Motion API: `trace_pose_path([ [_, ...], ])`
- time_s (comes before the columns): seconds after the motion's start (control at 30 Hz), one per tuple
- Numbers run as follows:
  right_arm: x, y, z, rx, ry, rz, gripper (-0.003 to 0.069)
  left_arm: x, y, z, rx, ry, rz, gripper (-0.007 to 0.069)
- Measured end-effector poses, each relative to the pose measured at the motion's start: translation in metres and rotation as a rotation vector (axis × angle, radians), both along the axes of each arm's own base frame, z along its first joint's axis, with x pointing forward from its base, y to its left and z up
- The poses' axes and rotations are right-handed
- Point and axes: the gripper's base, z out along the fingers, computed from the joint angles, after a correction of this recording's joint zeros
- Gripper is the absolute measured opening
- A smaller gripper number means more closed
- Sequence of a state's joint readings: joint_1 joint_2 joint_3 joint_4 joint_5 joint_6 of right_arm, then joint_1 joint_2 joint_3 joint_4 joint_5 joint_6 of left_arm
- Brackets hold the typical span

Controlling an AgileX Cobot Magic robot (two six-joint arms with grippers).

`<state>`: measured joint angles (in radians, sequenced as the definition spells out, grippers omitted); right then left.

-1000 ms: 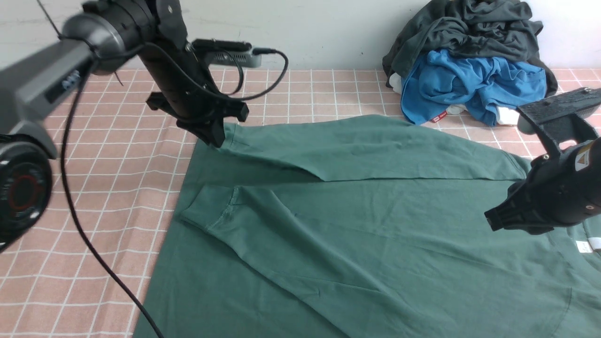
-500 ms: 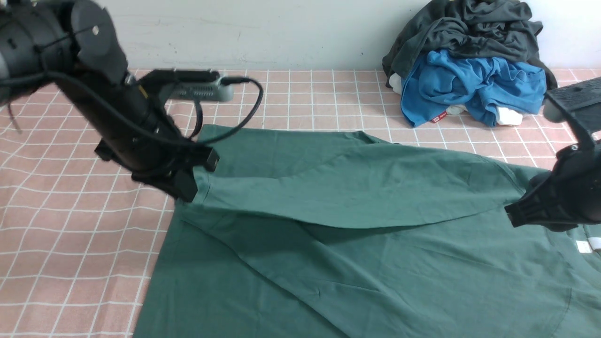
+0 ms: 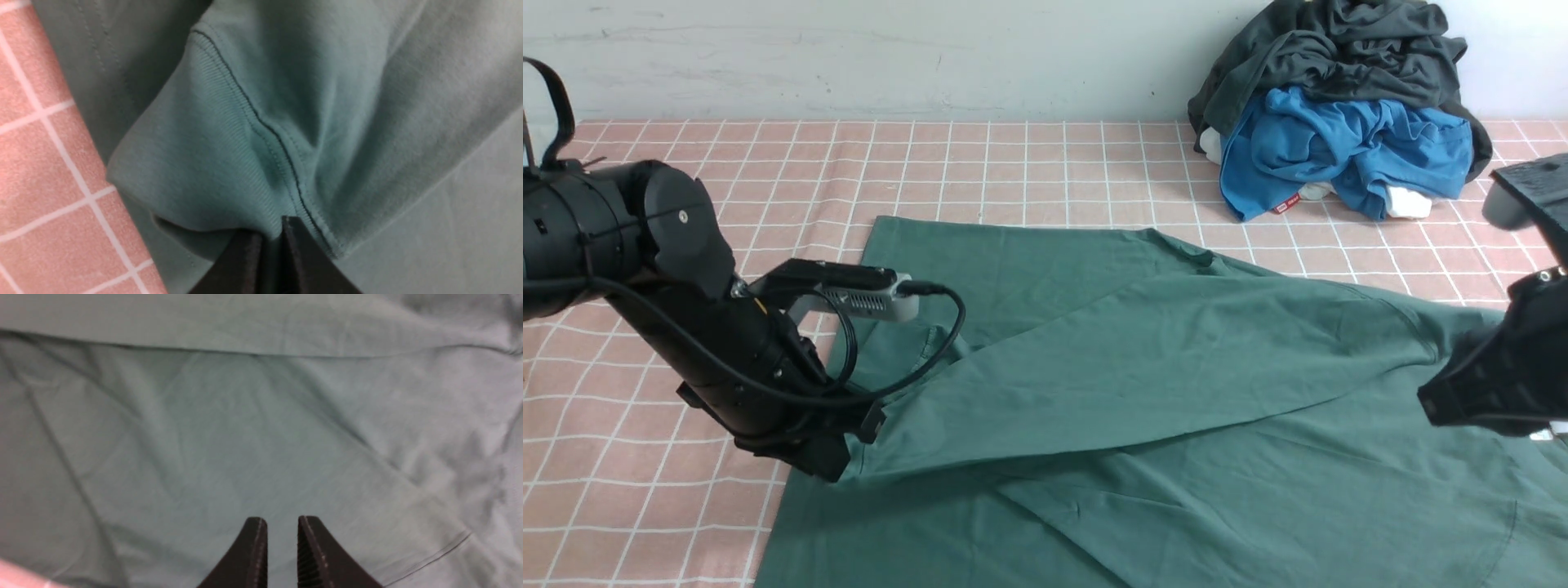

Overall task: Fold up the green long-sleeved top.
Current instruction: Use the left arm to drag and drop the cuff onto the cuff closest to the left arm

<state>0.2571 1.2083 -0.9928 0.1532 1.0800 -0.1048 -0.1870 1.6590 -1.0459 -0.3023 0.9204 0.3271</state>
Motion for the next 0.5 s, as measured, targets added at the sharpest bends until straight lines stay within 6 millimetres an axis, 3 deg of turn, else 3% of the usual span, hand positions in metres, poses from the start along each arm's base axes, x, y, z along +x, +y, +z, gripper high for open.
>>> trace_pose_path([
  [0.2, -0.012, 0.004, -0.002, 0.03, 0.123, 0.052, 0.0106, 0.001, 0.0, -0.011, 0.011, 0.021, -0.05, 0.0085],
  [0.37, -0.018, 0.005, 0.0, 0.042, 0.139, 0.066, 0.0106, 0.001, 0.0, -0.012, 0.013, 0.022, -0.055, 0.0271],
  [0.5, -0.03, 0.016, 0.007, 0.044, 0.109, 0.137, 0.0106, -0.009, 0.001, 0.008, 0.003, 0.006, -0.069, 0.0417],
])
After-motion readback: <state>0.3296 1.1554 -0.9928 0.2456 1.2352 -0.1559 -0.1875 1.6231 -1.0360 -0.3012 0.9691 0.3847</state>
